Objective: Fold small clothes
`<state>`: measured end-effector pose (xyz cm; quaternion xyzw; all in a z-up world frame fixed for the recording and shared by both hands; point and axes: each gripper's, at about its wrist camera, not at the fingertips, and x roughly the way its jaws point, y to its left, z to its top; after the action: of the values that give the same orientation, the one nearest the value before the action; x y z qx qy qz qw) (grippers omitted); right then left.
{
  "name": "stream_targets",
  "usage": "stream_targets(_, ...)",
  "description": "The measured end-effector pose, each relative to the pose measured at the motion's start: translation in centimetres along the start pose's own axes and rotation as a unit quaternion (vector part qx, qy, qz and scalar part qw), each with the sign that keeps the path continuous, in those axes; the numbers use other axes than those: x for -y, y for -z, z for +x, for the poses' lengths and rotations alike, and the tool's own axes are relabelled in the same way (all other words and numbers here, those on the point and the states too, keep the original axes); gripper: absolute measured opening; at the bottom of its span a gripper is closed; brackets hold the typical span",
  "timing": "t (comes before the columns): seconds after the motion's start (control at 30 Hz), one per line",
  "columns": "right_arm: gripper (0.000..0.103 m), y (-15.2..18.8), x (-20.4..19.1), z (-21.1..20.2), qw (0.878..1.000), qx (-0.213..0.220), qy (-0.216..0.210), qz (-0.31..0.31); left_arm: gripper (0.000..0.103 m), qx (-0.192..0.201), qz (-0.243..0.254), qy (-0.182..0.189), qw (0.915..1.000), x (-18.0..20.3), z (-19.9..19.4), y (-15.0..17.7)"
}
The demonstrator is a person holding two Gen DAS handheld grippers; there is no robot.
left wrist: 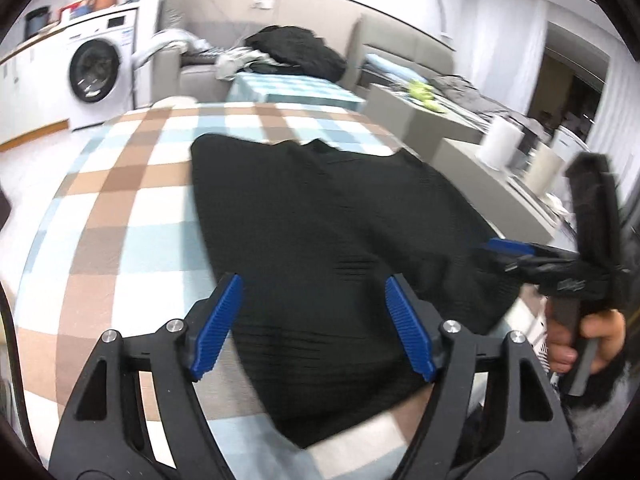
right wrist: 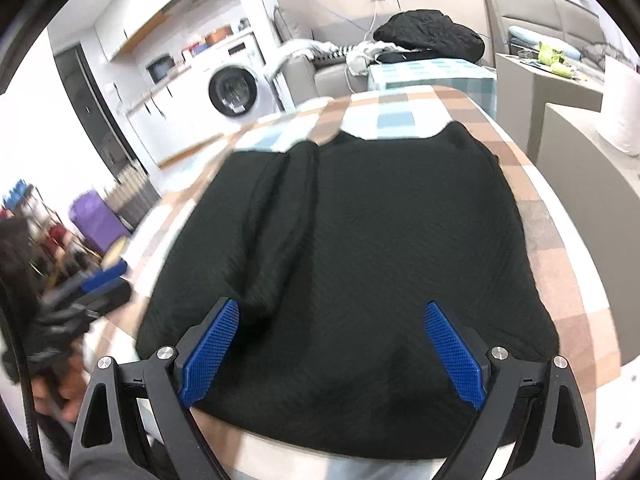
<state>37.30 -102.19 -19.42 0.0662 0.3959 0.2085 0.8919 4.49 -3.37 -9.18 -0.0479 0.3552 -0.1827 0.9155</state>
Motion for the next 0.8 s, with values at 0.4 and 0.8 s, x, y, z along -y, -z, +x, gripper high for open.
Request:
stream_targets(0.4,0.052,-2.1,-5.5,4.3,0.988,-0.060,-0.126,-0.061,0.072,-0.061,-0.016,-0.029,0.9976,-2.4,2.5,2.6)
stream_targets(0.8,0.052,1.4,-4.7,5.9,0.976,-0.133,-0.154,-0.072,0.072,-0.073,-0.037,-0.028,0.9963,-3.8,2.4,4.0)
